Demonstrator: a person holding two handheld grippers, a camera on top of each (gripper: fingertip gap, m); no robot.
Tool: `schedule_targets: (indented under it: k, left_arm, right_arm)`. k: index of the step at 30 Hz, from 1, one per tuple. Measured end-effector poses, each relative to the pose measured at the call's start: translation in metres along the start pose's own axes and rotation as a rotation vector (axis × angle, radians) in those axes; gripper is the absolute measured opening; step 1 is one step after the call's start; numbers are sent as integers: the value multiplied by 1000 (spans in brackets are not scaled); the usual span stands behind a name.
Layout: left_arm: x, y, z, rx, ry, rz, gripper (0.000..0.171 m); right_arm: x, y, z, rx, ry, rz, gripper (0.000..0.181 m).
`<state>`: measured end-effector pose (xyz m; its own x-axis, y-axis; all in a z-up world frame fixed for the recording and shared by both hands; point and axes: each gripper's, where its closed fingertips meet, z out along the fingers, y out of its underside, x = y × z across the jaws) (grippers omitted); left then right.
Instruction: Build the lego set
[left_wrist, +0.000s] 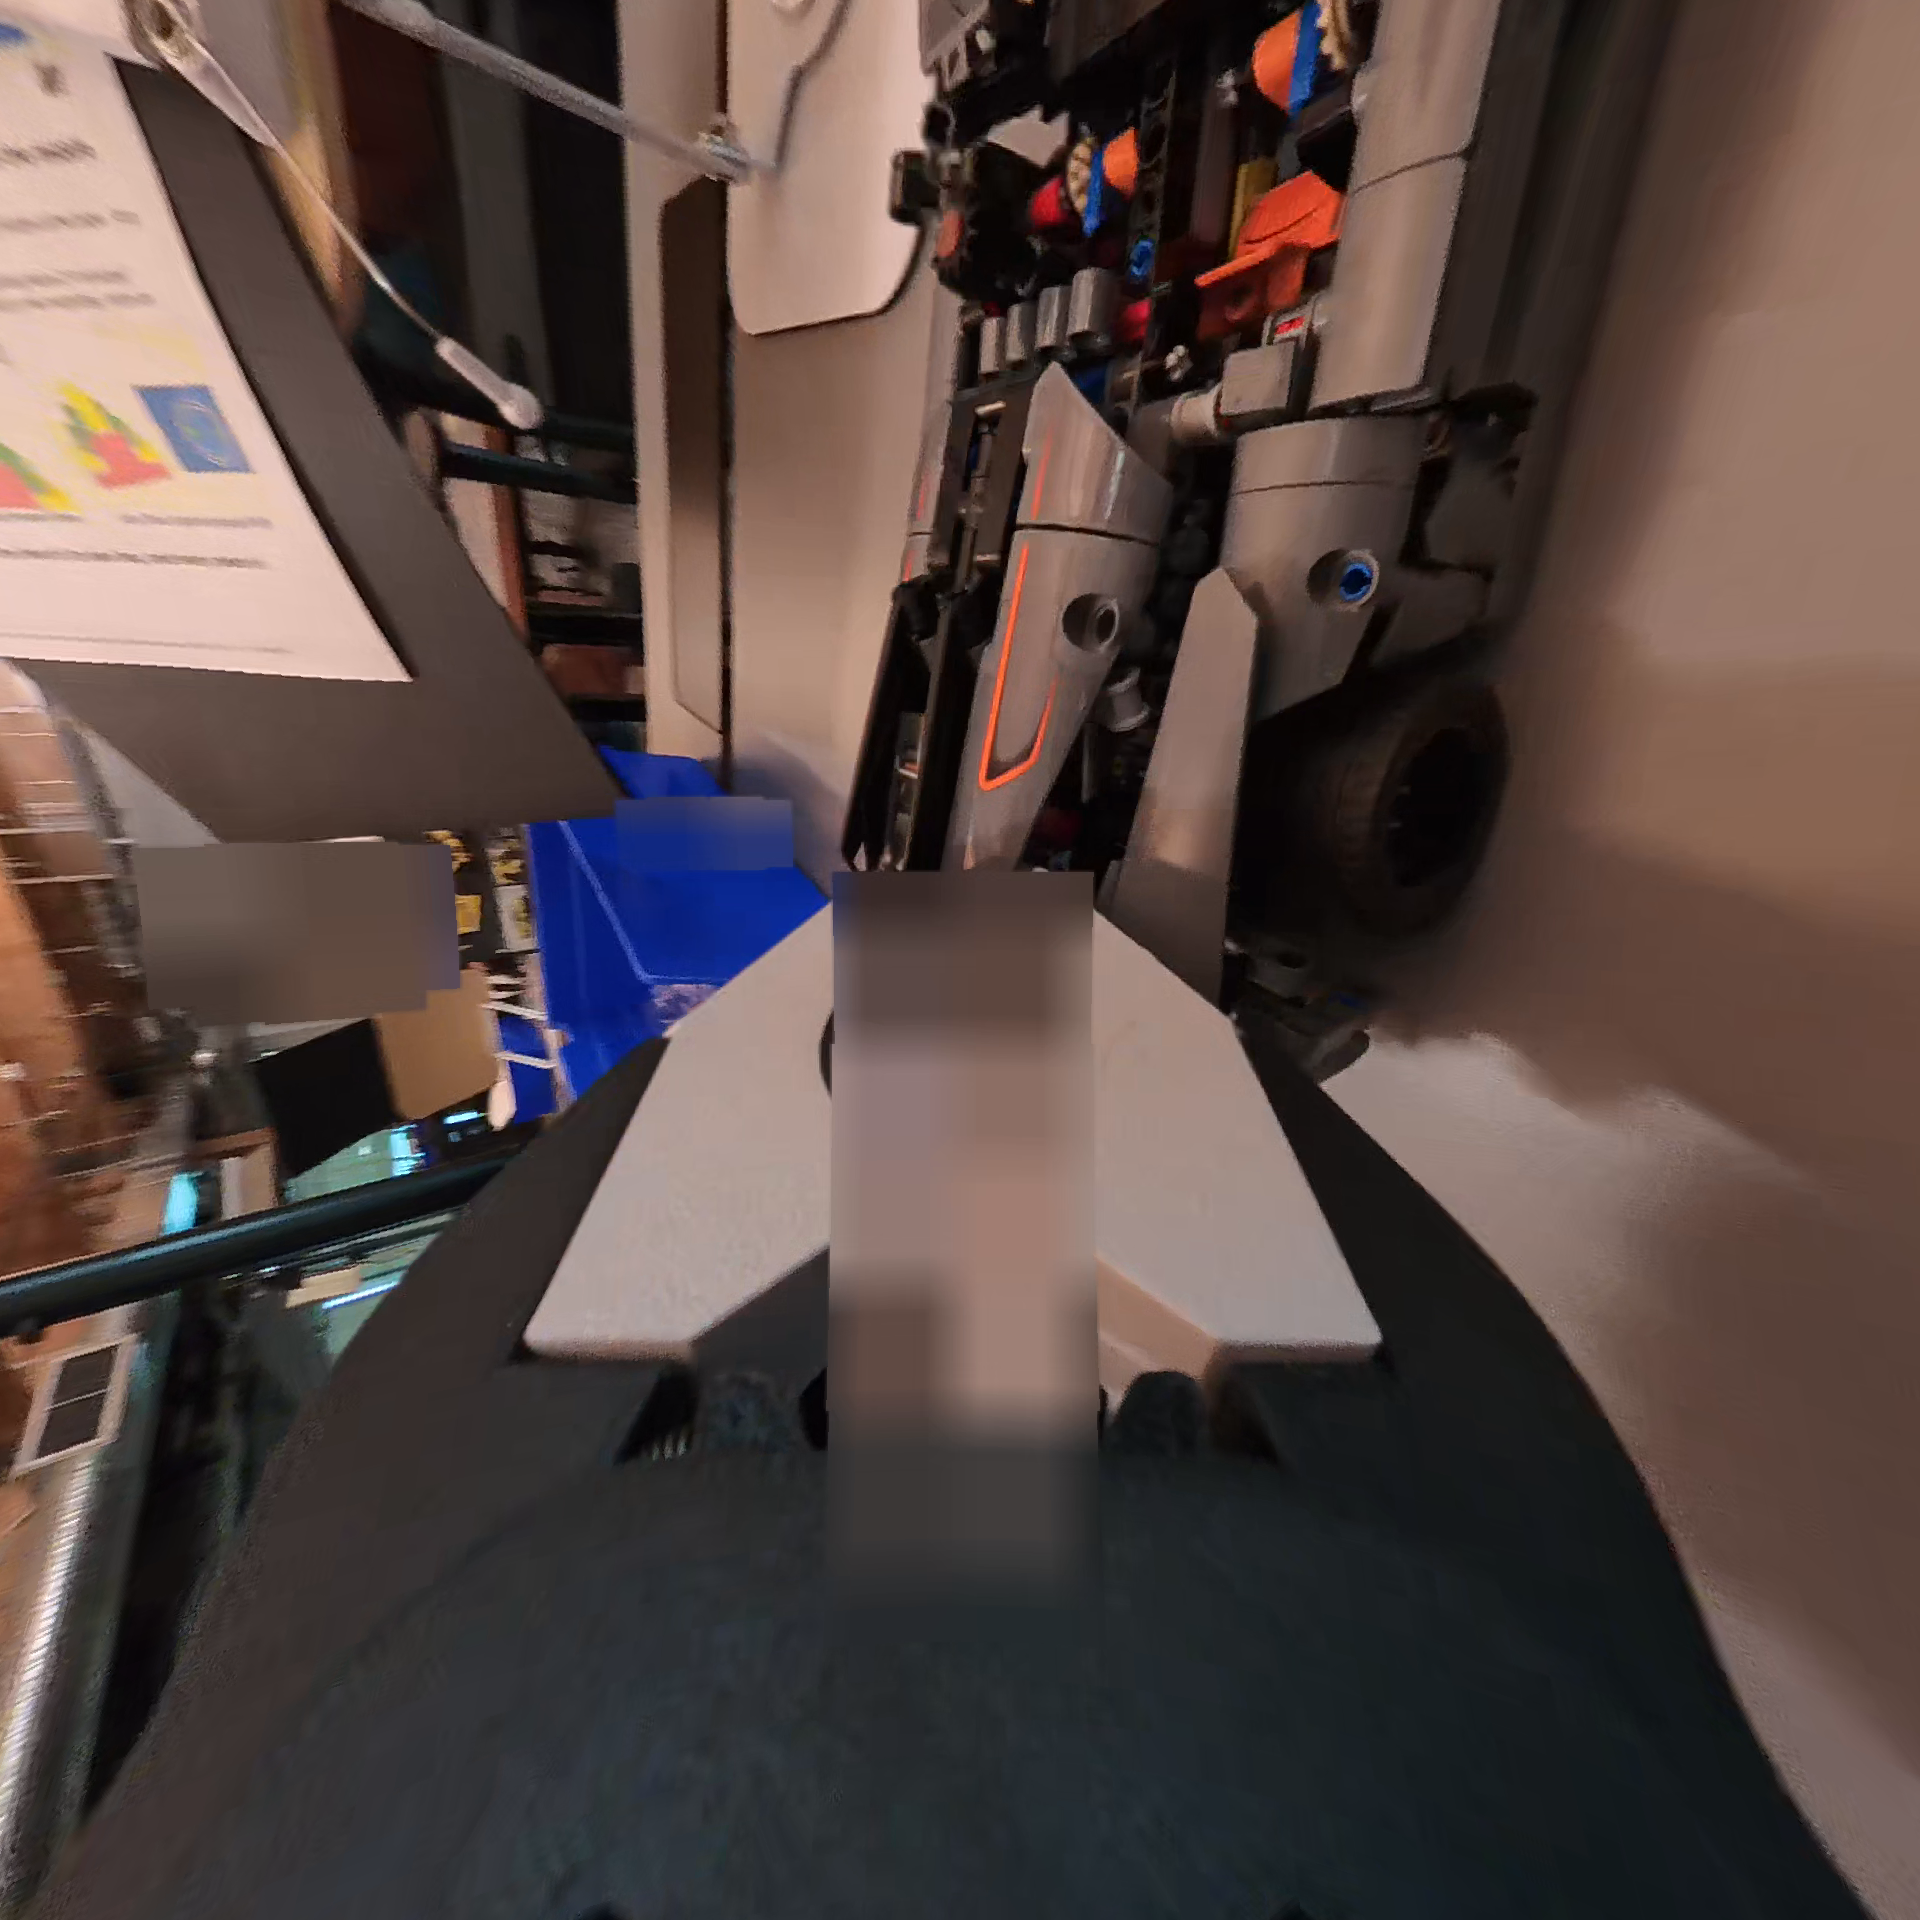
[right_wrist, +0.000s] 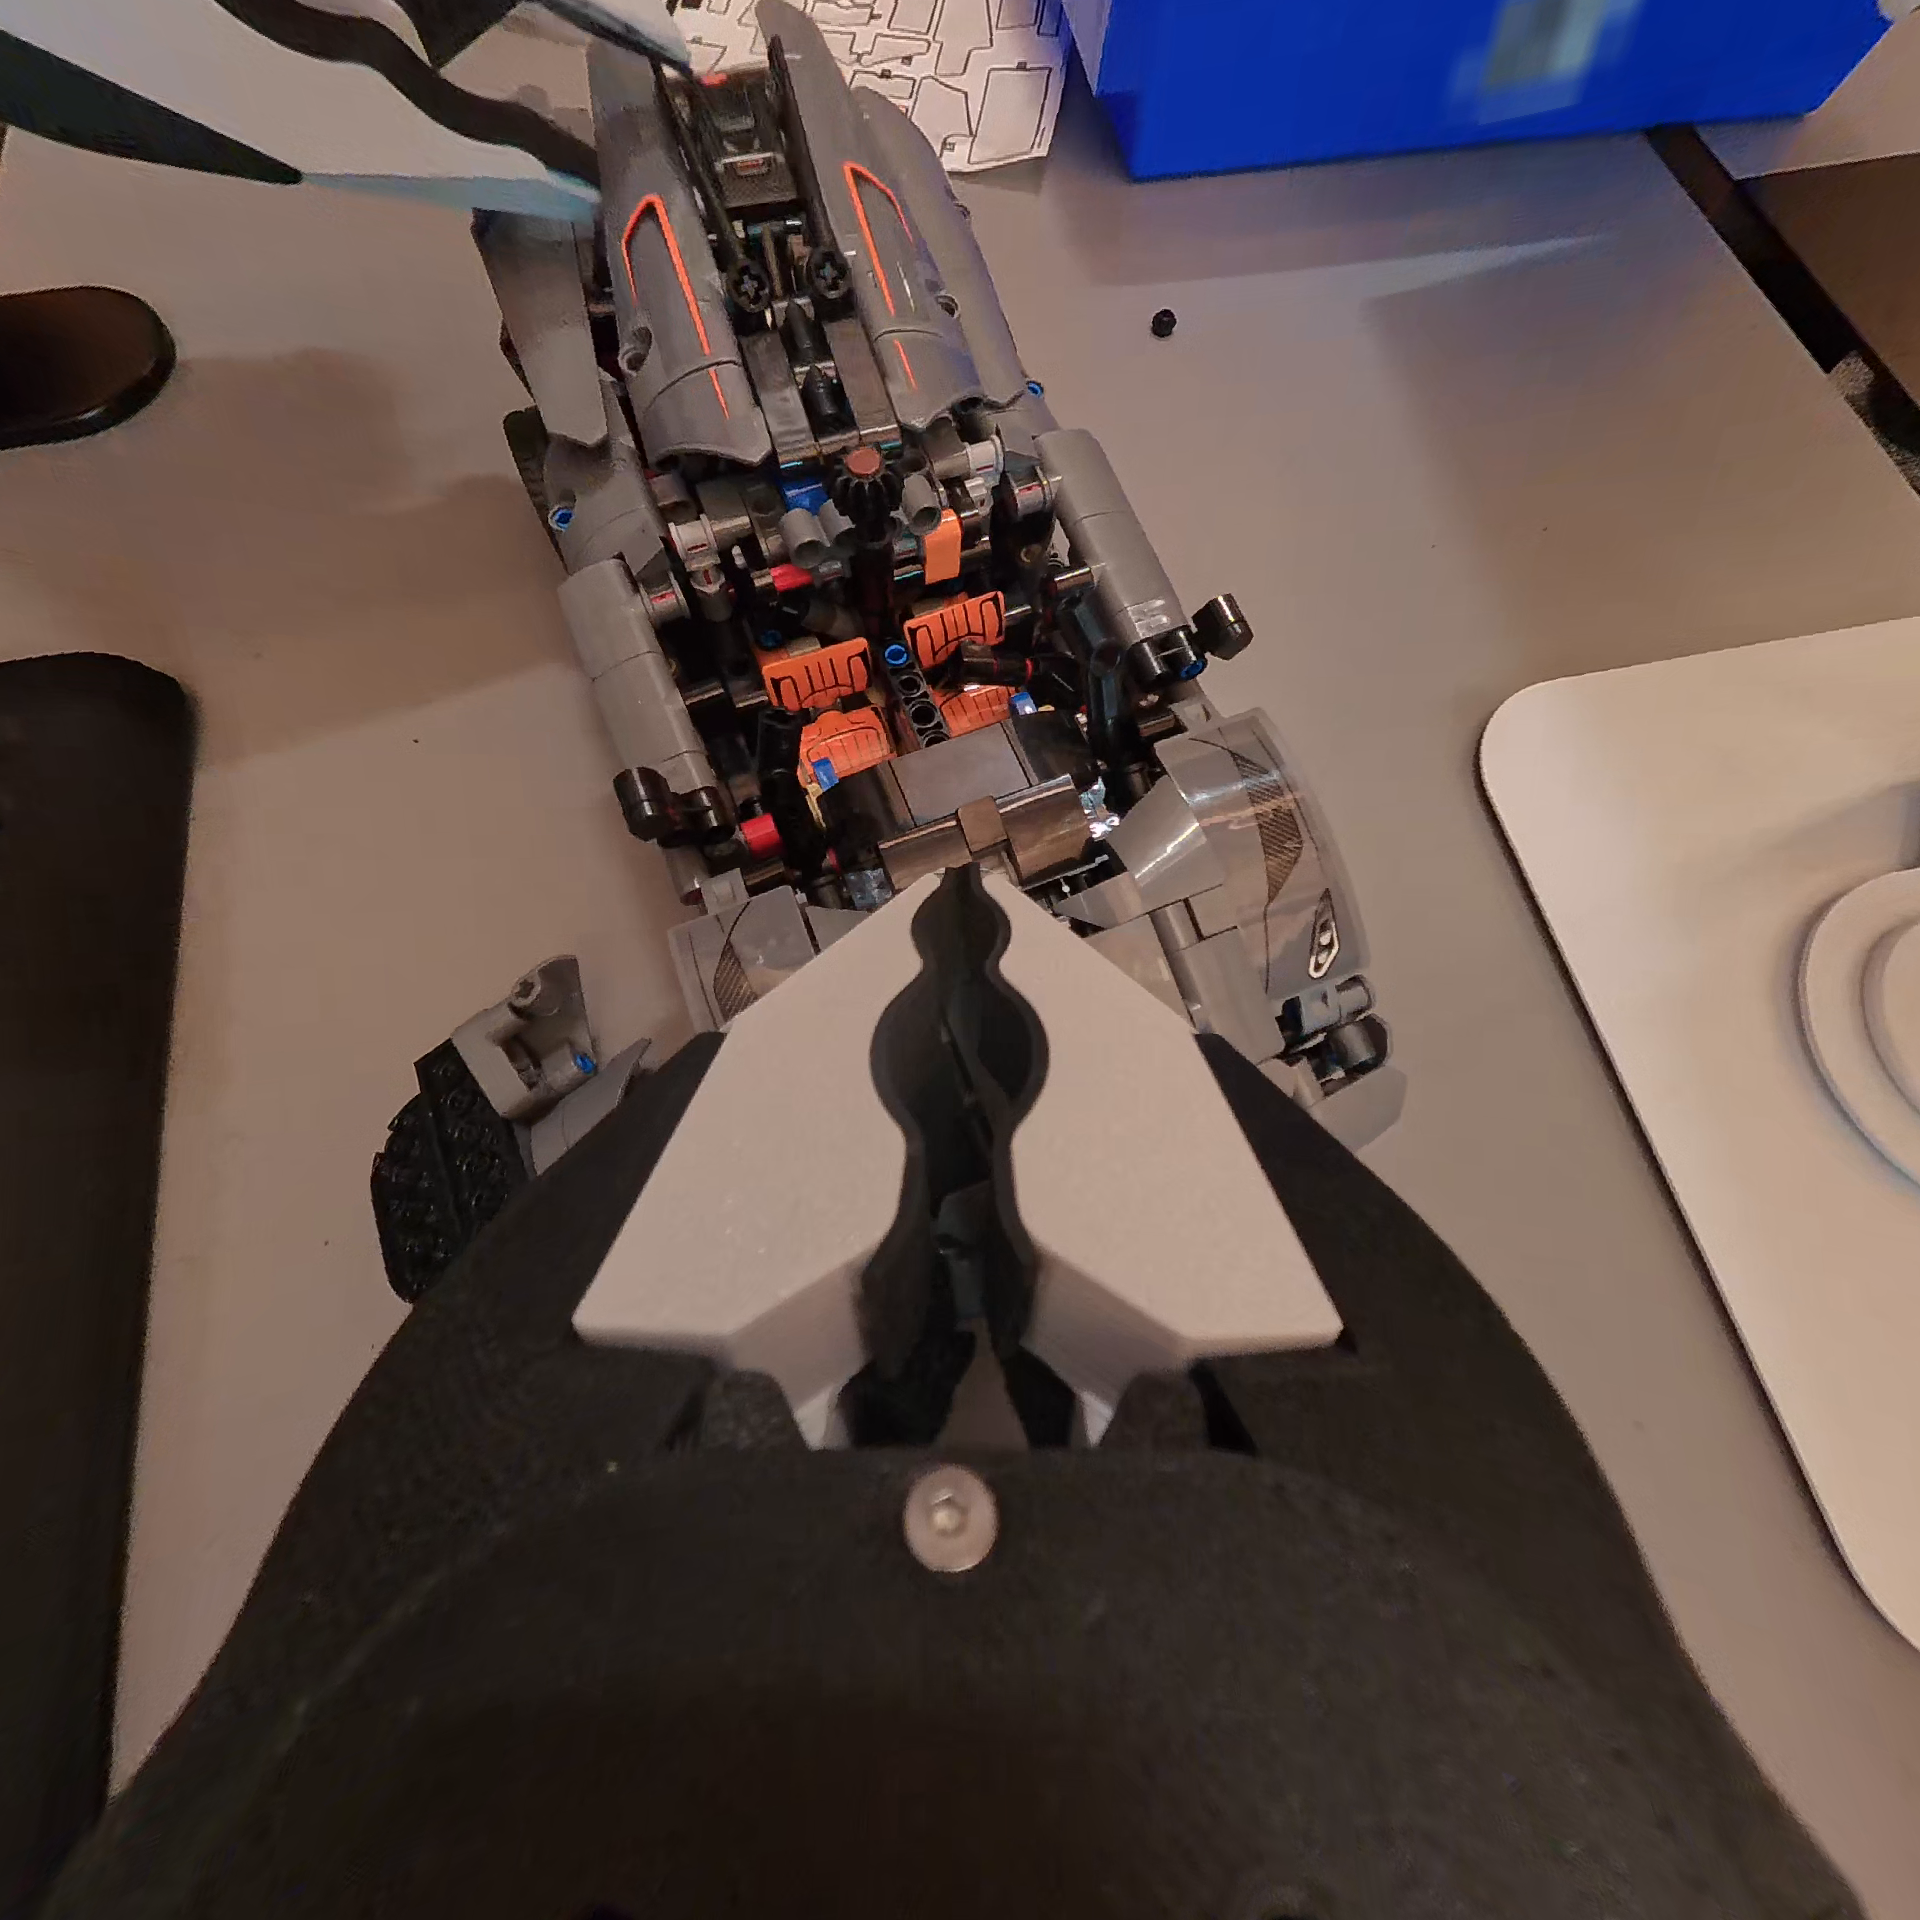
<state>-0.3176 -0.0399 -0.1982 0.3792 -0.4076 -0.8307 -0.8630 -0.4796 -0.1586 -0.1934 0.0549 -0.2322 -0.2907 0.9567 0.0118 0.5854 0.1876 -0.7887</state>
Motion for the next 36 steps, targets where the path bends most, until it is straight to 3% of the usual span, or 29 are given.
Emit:
schedule_targets:
  k: [5, 10, 18, 21, 25, 27, 30, 33, 36]
  left_arm:
    - [-12, -7, -4, -14, -81, 44, 16]
    - [-36, -35, -14, 45, -201, 110, 14]
    - [-45, -46, -7, 43, -160, 105, 16]
    - [-33, -31, -10, 72, -43, -54, 22]
    - [-20, -16, -12, 91, 69, -397, 29]
    - [-21, -10, -13, 93, 94, -578, 47]
    - [-29, 0, -19, 142, 101, -771, 52]
    - [-15, -4, -14, 202, 307, -1048, 62]
    - [-9, -36, -17, 364, 555, -1254, 59]
  right_arm:
    - [1, 0, -1, -2, 1, -1, 0]
    - [1, 0, 0, 1, -3, 1, 0]
    - [5, 3, -4, -1, 4, 9, 0]
    - [4, 2, -3, -3, 8, 3, 0]
    - [4, 1, -1, -3, 10, 1, 0]
    - [4, 1, -1, -5, 11, 0, 0]
    - [4, 1, -1, -4, 9, 3, 0]
    - [4, 1, -1, -5, 10, 1, 0]
    - [4, 1, -1, 0, 9, 5, 0]
